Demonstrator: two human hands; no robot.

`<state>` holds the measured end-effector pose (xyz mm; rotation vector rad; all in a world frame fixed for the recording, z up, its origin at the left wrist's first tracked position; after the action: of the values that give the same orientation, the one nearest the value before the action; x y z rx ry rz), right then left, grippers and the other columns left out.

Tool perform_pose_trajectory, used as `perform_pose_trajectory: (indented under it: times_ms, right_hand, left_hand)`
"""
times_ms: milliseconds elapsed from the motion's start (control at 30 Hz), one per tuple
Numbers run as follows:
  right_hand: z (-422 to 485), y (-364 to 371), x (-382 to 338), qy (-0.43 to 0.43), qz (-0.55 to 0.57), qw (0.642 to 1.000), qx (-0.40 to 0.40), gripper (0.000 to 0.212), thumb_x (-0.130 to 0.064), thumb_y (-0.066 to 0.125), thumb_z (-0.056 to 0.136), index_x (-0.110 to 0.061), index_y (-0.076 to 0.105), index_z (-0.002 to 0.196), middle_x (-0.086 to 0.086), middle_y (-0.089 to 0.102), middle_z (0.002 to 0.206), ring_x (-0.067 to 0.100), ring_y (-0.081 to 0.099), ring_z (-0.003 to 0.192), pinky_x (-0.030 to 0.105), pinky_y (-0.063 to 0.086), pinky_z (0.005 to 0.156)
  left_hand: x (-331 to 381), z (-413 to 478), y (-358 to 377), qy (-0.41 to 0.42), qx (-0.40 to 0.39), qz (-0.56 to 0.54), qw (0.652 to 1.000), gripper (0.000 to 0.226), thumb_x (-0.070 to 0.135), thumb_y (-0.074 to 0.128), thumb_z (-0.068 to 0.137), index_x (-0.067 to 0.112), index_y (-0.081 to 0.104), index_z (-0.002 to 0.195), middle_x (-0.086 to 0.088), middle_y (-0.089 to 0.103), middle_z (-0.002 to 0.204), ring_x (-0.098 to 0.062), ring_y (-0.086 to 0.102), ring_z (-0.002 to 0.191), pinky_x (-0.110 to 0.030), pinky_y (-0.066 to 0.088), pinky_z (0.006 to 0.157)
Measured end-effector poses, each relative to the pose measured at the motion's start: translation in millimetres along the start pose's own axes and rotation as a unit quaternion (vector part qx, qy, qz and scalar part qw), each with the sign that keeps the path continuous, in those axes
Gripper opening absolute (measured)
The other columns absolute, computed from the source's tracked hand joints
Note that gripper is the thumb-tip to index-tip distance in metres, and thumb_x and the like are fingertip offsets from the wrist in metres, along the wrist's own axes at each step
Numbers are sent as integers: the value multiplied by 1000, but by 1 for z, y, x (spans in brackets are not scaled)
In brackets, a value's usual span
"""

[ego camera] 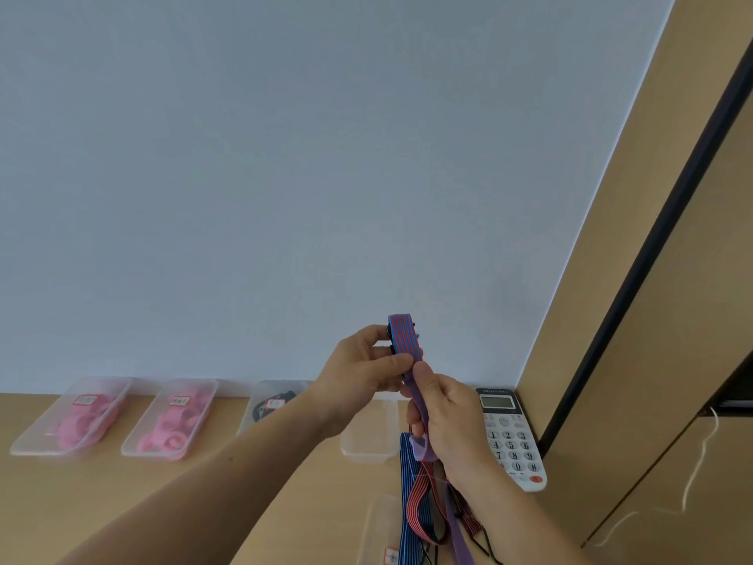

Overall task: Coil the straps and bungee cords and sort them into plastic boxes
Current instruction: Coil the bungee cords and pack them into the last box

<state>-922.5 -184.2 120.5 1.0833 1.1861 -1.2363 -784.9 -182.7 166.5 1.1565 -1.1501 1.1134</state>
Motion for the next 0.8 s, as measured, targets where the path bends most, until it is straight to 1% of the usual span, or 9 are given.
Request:
perform_pose_trajectory:
  times_ms: [133,200,267,333,433,533,600,667,800]
  right_hand:
    - [0,-2,1,14,12,1000,-20,43,-54,55,92,-20,72,72,5,61,52,17,51,42,28,40,48]
    - [0,-3,-1,13,13,1000,-24,42,-47,53,96,-18,72,72,5,61,53,17,51,42,28,40,47]
    - [1,-3,-6,15,19,999,-30,46,-50,52,97,-16,72,73,5,60,53,18,50,43,27,39,46]
    - [1,-1,-13,24,34,998,-37,58,-60,51,93,-9,71,74,6,59,54,18,49,43,26,39,46]
    - [0,-1,-18,42,49,997,-39,73,-73,49,84,-4,70,71,6,59,53,19,48,43,25,39,45]
    - [0,-1,-18,57,51,996,-36,75,-75,49,75,-3,70,70,6,59,54,20,48,44,26,39,47]
    - [1,0,-17,67,61,995,-36,77,-78,54,77,-2,70,73,6,59,55,19,47,45,27,38,48]
    - [1,2,-16,76,69,994,-41,72,-74,55,76,-5,73,76,6,60,58,19,47,46,28,38,49]
    - [1,3,-12,80,71,993,-51,58,-62,55,88,-8,76,80,7,63,60,17,48,48,27,39,49]
  left_hand:
    - [7,2,-4,88,44,110,989,33,-2,59,94,8,58,125,-9,76,97,-14,68,79,-30,55,74]
    - [9,1,-7,141,62,187,970,35,1,60,94,11,59,127,-1,75,101,-6,70,81,-23,53,75]
    - [8,-4,-6,213,58,307,926,32,10,61,95,14,60,127,5,74,102,-11,72,88,-31,55,82]
    - [6,-10,-4,272,48,390,879,30,21,56,97,19,61,126,8,73,96,-18,70,86,-38,56,80]
    - [9,-14,-4,356,49,433,827,27,19,54,97,26,60,123,11,71,89,-17,66,76,-37,57,69]
    - [13,-18,-2,432,45,472,768,29,13,53,96,26,53,122,3,73,89,-18,64,68,-33,55,56]
    - [9,-16,-5,456,42,484,746,42,-1,66,86,16,62,124,-1,75,101,-16,69,74,-30,58,58]
    - [4,-13,-9,467,42,499,729,55,-16,75,71,6,69,121,-6,73,115,-18,74,91,-31,61,65]
    - [-1,-10,-10,483,38,528,698,61,-22,73,66,6,71,120,-11,69,123,-25,71,104,-36,62,74]
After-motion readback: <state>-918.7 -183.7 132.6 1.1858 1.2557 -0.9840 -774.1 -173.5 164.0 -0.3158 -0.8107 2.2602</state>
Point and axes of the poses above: each hand's wrist, its own z-axis towards the middle knuckle, its own y-axis out of the palm, x = y × z, the point moved 4 cm from there along z, towards the middle knuckle
